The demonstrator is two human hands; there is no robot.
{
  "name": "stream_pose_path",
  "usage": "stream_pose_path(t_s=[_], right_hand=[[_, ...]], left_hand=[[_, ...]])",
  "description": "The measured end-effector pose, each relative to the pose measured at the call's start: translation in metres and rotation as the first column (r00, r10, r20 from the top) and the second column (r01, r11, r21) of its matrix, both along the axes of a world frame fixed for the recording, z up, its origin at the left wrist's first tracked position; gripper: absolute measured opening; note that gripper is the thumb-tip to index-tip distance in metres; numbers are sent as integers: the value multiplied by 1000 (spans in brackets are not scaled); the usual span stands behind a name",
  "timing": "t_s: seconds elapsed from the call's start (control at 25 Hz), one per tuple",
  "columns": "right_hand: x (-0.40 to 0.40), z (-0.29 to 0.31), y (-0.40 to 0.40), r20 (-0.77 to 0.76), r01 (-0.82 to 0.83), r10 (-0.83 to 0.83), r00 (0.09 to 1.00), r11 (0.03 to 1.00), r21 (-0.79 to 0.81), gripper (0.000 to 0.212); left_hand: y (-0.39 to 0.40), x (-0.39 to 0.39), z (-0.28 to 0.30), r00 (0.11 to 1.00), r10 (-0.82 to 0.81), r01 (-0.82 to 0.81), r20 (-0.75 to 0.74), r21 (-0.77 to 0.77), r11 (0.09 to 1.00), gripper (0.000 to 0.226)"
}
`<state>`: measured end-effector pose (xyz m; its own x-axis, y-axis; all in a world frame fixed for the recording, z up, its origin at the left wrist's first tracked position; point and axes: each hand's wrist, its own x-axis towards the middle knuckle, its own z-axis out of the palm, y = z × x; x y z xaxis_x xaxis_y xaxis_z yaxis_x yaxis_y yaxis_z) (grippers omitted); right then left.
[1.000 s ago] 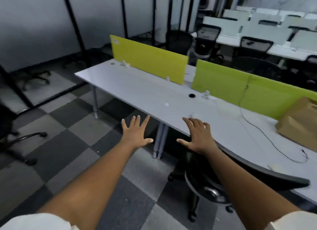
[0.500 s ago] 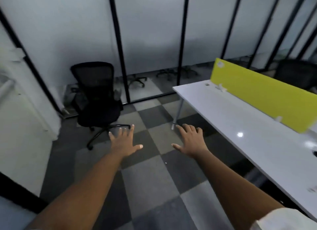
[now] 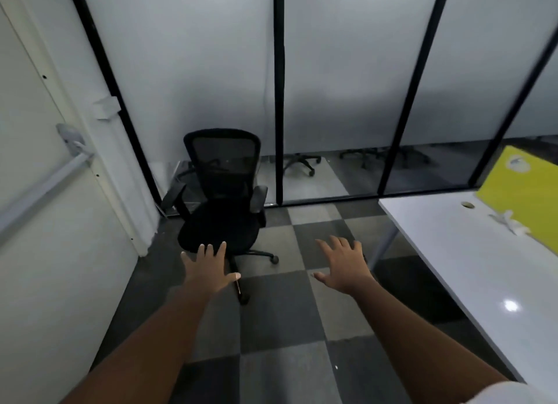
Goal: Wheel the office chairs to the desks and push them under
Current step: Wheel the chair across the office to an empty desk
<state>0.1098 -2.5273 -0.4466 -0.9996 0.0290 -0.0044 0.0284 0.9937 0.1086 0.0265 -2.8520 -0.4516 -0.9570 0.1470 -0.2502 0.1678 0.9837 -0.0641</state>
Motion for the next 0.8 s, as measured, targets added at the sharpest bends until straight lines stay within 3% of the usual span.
stream_pose_path(t_s=[0.28,0.8], right_hand=[[-191,51,55,-66,-65,67,996,997,29,86],[-569,11,81,-91,-156,159,983,987,41,85]], left_hand=[[29,-160,32,984,111,-105,-140,47,993,92],[79,-564,4,974,213,-201,-80,136,970,96]])
